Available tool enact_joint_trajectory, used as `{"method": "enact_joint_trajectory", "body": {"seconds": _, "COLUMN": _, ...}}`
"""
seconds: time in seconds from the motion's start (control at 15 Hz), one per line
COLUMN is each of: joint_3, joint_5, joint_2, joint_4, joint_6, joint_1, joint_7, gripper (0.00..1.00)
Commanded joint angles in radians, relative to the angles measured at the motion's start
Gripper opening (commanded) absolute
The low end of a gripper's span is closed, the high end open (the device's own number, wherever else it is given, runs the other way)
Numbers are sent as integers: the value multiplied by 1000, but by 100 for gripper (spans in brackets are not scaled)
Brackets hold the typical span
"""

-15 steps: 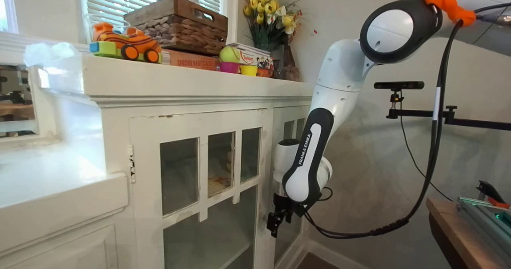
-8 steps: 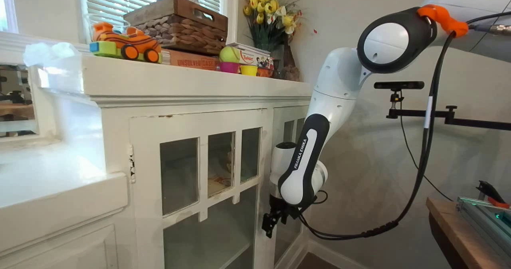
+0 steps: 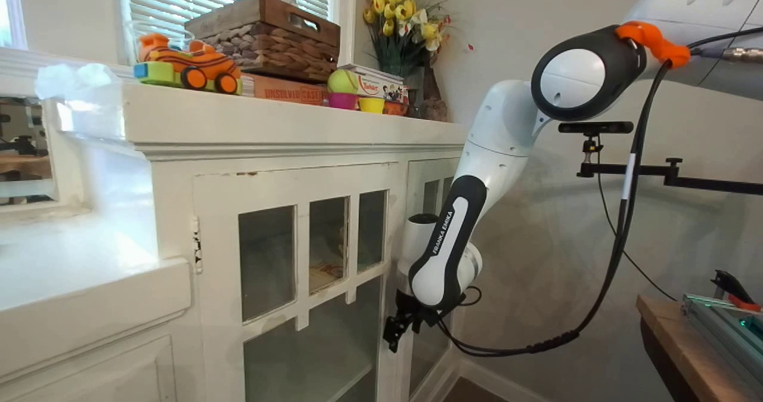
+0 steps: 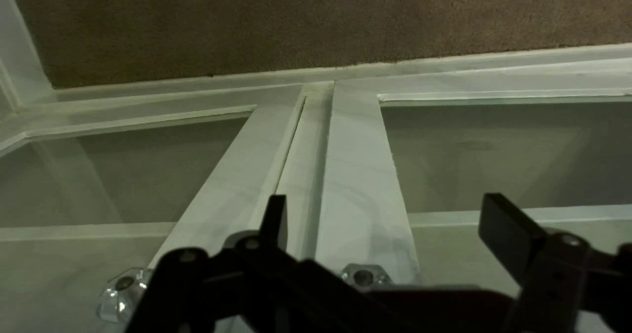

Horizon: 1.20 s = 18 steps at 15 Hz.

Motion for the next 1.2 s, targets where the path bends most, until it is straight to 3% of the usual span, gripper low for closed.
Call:
{"method": "enact_joint_trajectory", "body": {"seconds": 0.0, "joint_3": 17, "joint_5": 35, "joint_2": 39, "joint_4": 58, "joint_6": 14, "joint_1": -13, "joint_7": -13, "gripper": 100}}
{"method": "enact_joint_trajectory", "body": {"seconds": 0.4, "joint_3": 24, "joint_5": 34, "joint_2": 29, "joint_4": 52, "joint_6": 25, "joint_1": -19, "joint_7": -15, "gripper": 100}}
{"method": "enact_joint_trajectory", "body": {"seconds": 0.53, "joint_3": 22, "joint_5": 34, "joint_2": 29, "joint_4": 53, "joint_6": 33, "joint_1": -19, "joint_7": -15, "gripper": 95}}
{"method": "enact_joint_trajectory", "body": {"seconds": 0.67, "joint_3": 21, "joint_5": 33, "joint_2": 28, "joint_4": 52, "joint_6": 45, "joint_1": -18, "joint_7": -16, "gripper": 78}}
{"method": "enact_joint_trajectory", "body": {"seconds": 0.73, "joint_3": 22, "joint_5": 33, "joint_2": 28, "joint_4": 52, "joint_6": 51, "joint_1": -20, "joint_7": -17, "gripper": 60}}
{"method": "enact_joint_trajectory", "body": {"seconds": 1.0, "joint_3": 22, "joint_5": 32, "joint_2": 27, "joint_4": 50, "joint_6": 71, "joint_1": -22, "joint_7": -18, "gripper": 33}}
{"method": "enact_joint_trajectory", "body": {"seconds": 1.07, "joint_3": 22, "joint_5": 31, "joint_2": 26, "joint_4": 49, "joint_6": 75, "joint_1": -23, "joint_7": -19, "gripper": 64}}
{"method": "enact_joint_trajectory", "body": {"seconds": 1.13, "joint_3": 22, "joint_5": 31, "joint_2": 25, "joint_4": 48, "joint_6": 74, "joint_1": -25, "joint_7": -20, "gripper": 71}}
